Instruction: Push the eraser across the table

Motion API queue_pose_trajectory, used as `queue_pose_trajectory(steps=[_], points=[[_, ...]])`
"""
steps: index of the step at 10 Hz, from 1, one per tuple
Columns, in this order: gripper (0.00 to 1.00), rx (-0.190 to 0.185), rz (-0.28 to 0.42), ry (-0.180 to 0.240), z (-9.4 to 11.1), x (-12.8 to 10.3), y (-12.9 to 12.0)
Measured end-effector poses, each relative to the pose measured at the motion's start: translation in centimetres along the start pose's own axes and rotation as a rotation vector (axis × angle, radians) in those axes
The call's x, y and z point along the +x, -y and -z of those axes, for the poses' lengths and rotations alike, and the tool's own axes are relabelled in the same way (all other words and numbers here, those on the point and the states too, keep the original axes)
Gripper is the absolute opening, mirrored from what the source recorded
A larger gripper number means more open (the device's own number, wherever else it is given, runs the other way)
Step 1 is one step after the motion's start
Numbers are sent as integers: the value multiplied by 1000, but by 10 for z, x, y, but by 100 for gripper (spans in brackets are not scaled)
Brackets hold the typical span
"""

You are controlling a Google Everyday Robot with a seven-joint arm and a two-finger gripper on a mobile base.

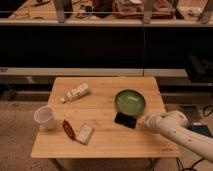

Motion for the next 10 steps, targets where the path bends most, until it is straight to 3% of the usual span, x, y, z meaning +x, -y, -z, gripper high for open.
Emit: queue_pose_trajectory(steps=[4,10], points=[[0,-12,-3,14,-13,-4,-1],[0,15,75,70,-36,-42,46]])
